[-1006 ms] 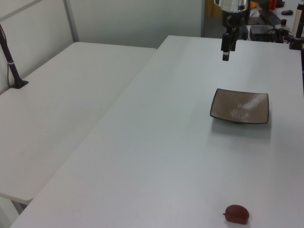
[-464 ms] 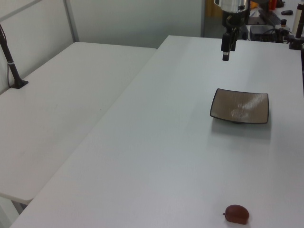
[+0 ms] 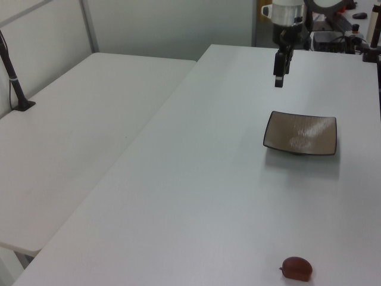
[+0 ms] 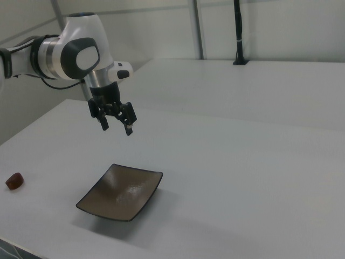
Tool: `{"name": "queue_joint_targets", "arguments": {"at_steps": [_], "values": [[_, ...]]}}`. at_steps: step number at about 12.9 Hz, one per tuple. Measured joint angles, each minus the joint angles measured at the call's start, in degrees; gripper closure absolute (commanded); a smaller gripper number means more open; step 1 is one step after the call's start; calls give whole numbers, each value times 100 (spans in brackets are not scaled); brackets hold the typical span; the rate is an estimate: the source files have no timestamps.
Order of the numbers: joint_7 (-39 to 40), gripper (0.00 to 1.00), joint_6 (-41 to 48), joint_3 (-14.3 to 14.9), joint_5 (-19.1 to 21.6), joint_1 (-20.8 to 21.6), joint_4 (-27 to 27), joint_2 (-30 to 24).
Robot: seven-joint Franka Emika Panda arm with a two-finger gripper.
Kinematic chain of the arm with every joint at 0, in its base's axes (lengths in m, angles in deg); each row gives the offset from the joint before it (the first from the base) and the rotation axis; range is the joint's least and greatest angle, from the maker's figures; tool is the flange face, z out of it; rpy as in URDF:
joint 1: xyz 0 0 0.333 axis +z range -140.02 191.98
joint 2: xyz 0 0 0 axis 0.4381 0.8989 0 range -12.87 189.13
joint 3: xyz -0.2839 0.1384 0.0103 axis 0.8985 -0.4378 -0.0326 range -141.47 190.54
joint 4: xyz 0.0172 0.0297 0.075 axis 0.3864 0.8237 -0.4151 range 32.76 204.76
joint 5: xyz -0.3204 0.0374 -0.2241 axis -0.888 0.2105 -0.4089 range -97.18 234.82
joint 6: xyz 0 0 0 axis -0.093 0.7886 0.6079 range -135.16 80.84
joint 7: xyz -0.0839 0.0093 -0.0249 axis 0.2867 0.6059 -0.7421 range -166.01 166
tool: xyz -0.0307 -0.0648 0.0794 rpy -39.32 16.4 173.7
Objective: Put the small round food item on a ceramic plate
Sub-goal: 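Move the open gripper from the plate toward the reddish-brown food item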
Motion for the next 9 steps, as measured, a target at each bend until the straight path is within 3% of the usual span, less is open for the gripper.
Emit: {"name": "queue_joint_targets", "arguments": {"at_steps": [7,9], "values": [[-319,0,-409,-1118,23,112,6,253],[-366,0,-523,-1242,129,387,6,329]]}}
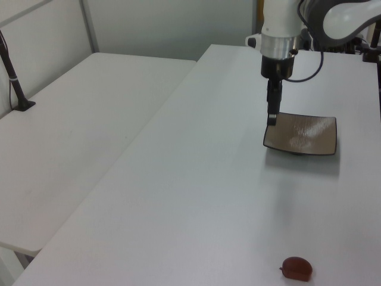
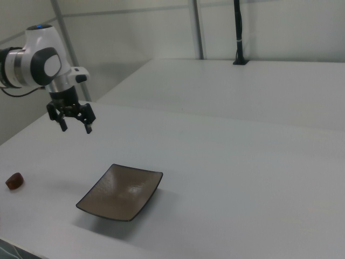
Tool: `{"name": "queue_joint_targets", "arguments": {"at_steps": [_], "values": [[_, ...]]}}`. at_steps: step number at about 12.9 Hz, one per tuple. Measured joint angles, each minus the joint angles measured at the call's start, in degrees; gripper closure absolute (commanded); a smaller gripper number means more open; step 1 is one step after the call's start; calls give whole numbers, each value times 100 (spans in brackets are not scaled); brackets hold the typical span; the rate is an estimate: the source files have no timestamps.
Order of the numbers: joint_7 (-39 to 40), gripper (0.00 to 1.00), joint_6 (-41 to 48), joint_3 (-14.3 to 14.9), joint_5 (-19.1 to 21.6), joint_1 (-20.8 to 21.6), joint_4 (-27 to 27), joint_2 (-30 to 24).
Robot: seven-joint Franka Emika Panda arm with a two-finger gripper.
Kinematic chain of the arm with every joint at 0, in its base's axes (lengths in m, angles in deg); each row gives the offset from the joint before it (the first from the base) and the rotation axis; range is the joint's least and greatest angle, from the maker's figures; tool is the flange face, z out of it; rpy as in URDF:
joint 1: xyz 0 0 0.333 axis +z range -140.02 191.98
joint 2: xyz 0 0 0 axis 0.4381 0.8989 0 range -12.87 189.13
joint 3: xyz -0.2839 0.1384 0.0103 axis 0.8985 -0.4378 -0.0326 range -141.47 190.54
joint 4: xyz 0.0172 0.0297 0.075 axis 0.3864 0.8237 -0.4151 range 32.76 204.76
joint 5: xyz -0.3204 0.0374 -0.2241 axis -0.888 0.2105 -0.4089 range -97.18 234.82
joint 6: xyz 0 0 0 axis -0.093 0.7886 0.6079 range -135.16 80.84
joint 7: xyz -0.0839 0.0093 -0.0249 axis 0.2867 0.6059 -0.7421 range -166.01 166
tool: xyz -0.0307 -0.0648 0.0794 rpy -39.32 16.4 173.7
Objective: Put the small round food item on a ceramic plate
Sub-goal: 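Move the open gripper from the plate toward the reddish-brown food item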
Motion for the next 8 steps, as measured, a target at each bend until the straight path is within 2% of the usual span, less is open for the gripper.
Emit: {"name": "queue_joint_targets", "arguments": {"at_steps": [3,4,8], "values": [[-401,0,-389,-124,87,596,4,216],[-496,0,-451,-221,88,673,4,292],[-1103,0,-1003,-989,85,834,3,832]]}}
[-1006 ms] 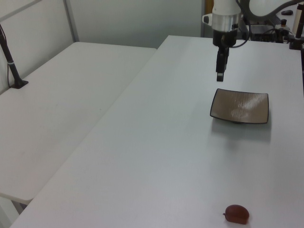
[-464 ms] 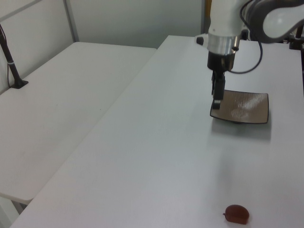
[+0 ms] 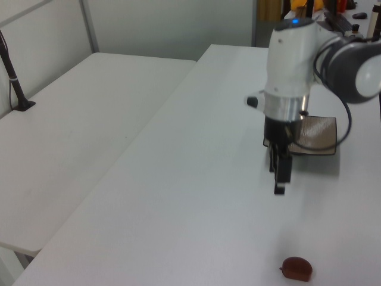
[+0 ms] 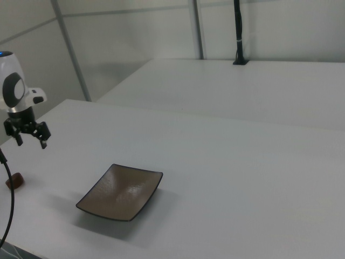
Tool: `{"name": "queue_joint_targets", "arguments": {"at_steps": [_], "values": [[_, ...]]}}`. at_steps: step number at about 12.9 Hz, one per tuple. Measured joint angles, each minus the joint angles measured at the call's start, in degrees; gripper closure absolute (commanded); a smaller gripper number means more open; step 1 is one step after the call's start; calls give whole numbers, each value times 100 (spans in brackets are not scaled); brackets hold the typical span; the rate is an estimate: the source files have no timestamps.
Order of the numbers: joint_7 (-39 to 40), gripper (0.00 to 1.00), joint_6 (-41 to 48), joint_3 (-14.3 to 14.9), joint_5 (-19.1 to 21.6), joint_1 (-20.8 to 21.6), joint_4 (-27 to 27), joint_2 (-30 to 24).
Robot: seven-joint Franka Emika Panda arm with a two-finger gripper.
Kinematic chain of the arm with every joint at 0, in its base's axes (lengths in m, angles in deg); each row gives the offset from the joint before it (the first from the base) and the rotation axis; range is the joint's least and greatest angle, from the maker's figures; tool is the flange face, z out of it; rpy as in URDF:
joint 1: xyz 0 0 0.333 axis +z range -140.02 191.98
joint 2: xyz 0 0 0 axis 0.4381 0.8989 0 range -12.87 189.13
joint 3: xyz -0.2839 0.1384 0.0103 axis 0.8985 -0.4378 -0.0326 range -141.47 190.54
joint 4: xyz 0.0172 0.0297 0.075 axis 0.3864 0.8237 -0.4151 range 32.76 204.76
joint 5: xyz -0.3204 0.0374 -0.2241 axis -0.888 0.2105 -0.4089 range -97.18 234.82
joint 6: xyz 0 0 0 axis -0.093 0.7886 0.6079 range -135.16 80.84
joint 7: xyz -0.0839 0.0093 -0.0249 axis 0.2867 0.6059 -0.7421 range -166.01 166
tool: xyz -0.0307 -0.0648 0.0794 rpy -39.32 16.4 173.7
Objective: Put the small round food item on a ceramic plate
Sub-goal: 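Move the open gripper from the plate toward the reddish-brown food item, then lower the gripper onto the food item and close on it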
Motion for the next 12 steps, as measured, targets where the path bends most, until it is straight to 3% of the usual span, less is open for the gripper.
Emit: {"name": "queue_joint_targets", "arguments": {"at_steps": [4,11,12], "values": [[-383,0,-365,-108,-76,430,3,371],[-1555,0,-879,-114,-1189,1081,-14,1365],[-1694,15,-896,-114,-1363,1141,-19,1501]]}}
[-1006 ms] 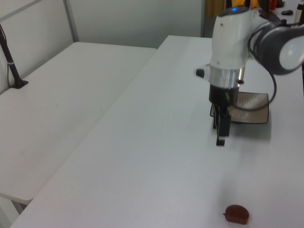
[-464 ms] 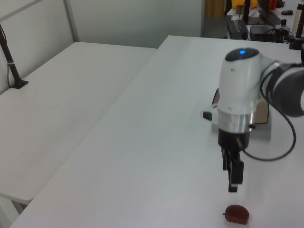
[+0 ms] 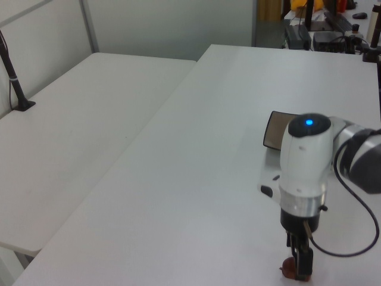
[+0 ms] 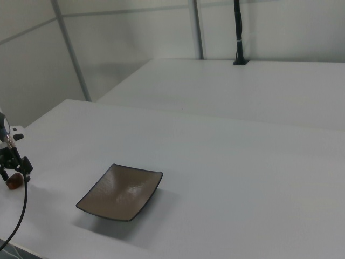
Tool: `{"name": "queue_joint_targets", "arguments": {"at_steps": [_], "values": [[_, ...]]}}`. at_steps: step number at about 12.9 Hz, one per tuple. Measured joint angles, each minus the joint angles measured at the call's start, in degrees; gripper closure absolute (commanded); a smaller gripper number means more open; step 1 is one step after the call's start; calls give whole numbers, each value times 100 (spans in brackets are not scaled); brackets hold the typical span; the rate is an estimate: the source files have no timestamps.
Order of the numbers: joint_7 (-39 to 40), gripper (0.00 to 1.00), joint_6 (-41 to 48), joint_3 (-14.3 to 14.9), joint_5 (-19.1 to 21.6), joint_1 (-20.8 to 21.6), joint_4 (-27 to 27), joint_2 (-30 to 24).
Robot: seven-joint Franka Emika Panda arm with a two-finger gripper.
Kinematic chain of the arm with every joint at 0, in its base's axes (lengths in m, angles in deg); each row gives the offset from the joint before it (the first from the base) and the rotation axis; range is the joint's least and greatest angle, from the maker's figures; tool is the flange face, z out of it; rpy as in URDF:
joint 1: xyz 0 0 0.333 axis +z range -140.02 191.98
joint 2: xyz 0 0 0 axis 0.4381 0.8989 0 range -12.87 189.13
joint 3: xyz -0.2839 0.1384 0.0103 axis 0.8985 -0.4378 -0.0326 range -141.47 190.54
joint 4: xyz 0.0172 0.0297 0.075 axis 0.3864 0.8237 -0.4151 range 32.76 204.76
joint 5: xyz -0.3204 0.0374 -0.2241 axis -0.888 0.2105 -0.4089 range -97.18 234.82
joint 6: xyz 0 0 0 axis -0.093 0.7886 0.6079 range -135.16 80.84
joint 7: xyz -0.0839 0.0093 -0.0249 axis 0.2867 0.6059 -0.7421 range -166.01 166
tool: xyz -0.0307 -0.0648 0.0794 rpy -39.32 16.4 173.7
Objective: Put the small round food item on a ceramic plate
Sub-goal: 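Lower the gripper onto the food item and close on it, then lift the held food item and carry it over the plate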
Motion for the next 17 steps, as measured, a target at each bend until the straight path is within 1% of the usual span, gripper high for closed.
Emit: {"name": "queue_joint_targets", "arguments": {"at_steps": [1,2,3,4,8,10,14,15,17], "values": [[-102,42,-17,0,-122,44,-5,99],[-136,63,-25,0,-229,67,-18,160],[-174,78,-26,1,-331,68,-32,169],[-190,81,-26,1,-363,66,-59,164],[-221,79,-26,4,-363,30,-187,147],[-227,77,-26,5,-363,-58,-242,17],[-227,77,68,8,-352,-362,-131,-548],[-223,77,245,10,-352,-457,-75,-723],[36,77,955,17,-256,-786,29,-1143]]}}
